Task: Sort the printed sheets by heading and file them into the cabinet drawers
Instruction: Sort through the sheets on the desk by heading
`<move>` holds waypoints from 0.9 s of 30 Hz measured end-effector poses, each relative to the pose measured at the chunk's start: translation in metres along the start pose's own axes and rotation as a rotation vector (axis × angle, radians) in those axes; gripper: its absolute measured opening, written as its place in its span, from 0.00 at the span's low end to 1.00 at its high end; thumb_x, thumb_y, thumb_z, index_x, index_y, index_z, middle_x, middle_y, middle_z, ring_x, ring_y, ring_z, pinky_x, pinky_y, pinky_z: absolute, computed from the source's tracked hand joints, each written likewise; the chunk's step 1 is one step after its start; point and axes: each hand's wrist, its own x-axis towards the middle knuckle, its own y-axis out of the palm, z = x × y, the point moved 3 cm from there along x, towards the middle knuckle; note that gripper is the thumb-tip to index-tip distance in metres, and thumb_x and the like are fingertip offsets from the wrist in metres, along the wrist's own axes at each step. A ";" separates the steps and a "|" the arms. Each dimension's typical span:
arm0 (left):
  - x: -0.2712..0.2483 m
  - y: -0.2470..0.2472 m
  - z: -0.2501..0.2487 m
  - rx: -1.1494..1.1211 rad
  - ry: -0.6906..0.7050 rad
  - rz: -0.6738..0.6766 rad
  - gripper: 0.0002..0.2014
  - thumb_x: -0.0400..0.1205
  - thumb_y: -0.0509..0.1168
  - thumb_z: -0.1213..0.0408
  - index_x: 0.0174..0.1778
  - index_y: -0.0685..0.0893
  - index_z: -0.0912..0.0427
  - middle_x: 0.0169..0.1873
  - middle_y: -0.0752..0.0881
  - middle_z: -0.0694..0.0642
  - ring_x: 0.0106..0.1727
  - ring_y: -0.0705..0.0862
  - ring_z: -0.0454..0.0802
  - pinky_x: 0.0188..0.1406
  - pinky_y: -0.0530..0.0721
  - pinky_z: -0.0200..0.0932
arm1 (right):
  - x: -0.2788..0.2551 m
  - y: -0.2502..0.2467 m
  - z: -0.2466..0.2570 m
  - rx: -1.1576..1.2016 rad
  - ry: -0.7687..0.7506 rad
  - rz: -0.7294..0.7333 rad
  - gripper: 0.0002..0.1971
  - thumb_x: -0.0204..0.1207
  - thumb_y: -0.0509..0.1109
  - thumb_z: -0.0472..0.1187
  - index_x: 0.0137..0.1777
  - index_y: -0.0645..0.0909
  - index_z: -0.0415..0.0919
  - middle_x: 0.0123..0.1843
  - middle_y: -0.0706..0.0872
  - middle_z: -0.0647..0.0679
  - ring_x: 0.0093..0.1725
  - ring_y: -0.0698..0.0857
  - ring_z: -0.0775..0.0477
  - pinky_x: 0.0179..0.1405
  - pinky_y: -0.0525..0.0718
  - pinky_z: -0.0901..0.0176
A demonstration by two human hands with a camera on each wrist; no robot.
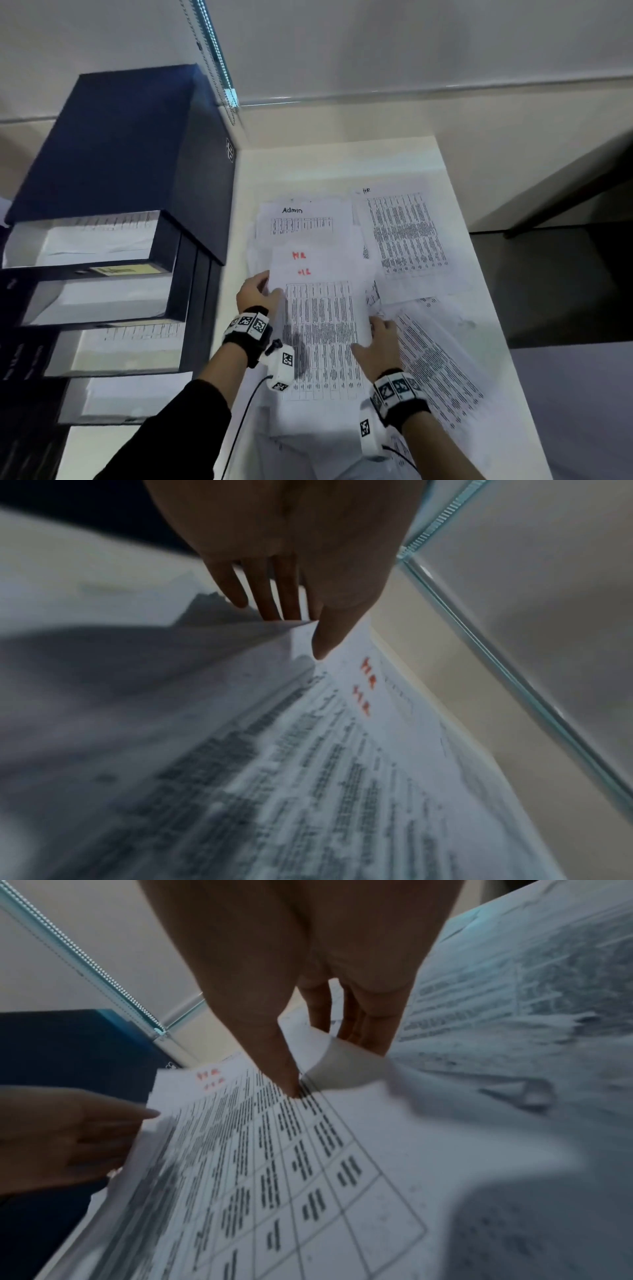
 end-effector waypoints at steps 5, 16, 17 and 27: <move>-0.008 -0.003 0.006 -0.108 0.063 0.092 0.11 0.75 0.76 0.69 0.39 0.90 0.44 0.51 0.90 0.49 0.56 0.87 0.50 0.62 0.85 0.47 | -0.008 -0.007 -0.009 0.133 -0.038 -0.106 0.41 0.67 0.77 0.28 0.79 0.65 0.44 0.65 0.70 0.44 0.58 0.79 0.46 0.61 0.80 0.62; -0.025 0.009 0.039 0.114 0.016 0.219 0.33 0.80 0.71 0.67 0.81 0.67 0.60 0.76 0.71 0.54 0.78 0.69 0.49 0.78 0.64 0.41 | -0.035 -0.003 -0.012 -0.048 -0.402 -0.115 0.26 0.71 0.75 0.26 0.67 0.81 0.47 0.39 0.85 0.58 0.37 0.82 0.65 0.42 0.78 0.81; -0.027 0.011 0.040 0.097 -0.001 0.201 0.32 0.80 0.72 0.67 0.80 0.69 0.60 0.74 0.71 0.52 0.75 0.69 0.46 0.78 0.65 0.42 | -0.040 0.002 -0.010 -0.097 -0.468 -0.099 0.21 0.72 0.75 0.27 0.62 0.85 0.46 0.40 0.86 0.57 0.36 0.82 0.64 0.40 0.78 0.81; -0.017 -0.027 0.060 -0.242 -0.259 0.065 0.16 0.77 0.70 0.73 0.51 0.80 0.46 0.40 0.84 0.51 0.40 0.85 0.42 0.58 0.82 0.48 | -0.069 0.028 -0.029 0.094 -0.538 -0.004 0.17 0.76 0.69 0.27 0.48 0.90 0.53 0.45 0.81 0.57 0.41 0.82 0.58 0.37 0.84 0.66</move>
